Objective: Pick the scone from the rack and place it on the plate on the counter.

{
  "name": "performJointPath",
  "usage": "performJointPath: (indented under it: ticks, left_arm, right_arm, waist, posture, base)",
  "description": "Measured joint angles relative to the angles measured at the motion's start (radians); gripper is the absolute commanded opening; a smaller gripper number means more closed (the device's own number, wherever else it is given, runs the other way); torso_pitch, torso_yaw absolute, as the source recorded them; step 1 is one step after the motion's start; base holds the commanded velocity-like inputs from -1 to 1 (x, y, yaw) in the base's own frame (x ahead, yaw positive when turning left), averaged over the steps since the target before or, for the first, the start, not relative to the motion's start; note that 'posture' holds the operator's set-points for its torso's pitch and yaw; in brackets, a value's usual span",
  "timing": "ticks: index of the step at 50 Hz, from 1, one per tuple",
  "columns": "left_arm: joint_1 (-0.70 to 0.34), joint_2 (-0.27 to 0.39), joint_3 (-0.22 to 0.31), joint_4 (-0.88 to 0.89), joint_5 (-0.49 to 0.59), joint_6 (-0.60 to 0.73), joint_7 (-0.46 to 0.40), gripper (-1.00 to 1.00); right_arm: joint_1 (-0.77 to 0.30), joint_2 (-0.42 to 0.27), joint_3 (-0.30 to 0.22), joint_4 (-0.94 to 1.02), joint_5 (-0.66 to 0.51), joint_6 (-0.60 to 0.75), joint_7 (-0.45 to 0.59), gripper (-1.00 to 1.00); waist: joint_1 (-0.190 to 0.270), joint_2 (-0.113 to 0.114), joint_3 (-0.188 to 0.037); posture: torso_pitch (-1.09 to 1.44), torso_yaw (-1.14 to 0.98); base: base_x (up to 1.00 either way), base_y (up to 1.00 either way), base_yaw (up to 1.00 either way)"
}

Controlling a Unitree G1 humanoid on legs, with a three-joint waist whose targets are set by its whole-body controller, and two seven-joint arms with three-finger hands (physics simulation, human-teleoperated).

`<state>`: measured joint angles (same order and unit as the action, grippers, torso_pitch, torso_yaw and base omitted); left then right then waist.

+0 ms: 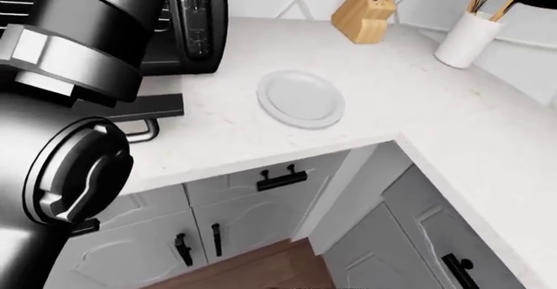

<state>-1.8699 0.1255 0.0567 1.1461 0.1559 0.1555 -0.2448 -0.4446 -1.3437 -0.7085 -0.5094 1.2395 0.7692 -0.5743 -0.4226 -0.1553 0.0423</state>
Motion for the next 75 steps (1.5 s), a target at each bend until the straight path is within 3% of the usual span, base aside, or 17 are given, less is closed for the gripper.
performJointPath:
  ticks: [24,45,54,75]
  left_arm:
    - [0.058,-0.021,0.003,0.058,0.006,-0.04,0.007,-1.0]
    - [0.091,-0.034,-0.003,0.06,0.026,-0.022,0.027,-1.0]
    - [0.187,-0.054,-0.006,0.12,0.056,-0.115,0.083,-1.0]
    - [0.294,-0.05,0.02,0.178,0.105,-0.195,0.227,-1.0]
  right_arm:
    - [-0.008,0.03,-0.003,-0.021,-0.017,0.023,0.0,1.0]
    - [-0.022,0.049,0.028,-0.031,-0.025,0.019,-0.007,1.0]
    - [-0.015,0.068,0.005,-0.045,-0.036,0.034,0.001,1.0]
    - [-0.049,0.089,0.048,-0.05,-0.053,0.048,0.0,1.0]
  waist:
    - [-0.112,0.006,-0.015]
    - [-0.202,0.015,-0.03]
    - [-0.238,0.018,-0.038]
    - [-0.293,0.03,-0.046]
  posture:
    - [0.0,-0.59]
    - [0.0,-0.7]
    - [0.0,-0.74]
    - [0.0,-0.76]
  base:
    - [0.0,0.0,0.0]
    - [0.0,0.0,0.0]
    - [0.0,0.0,0.0]
    - [0.0,0.0,0.0]
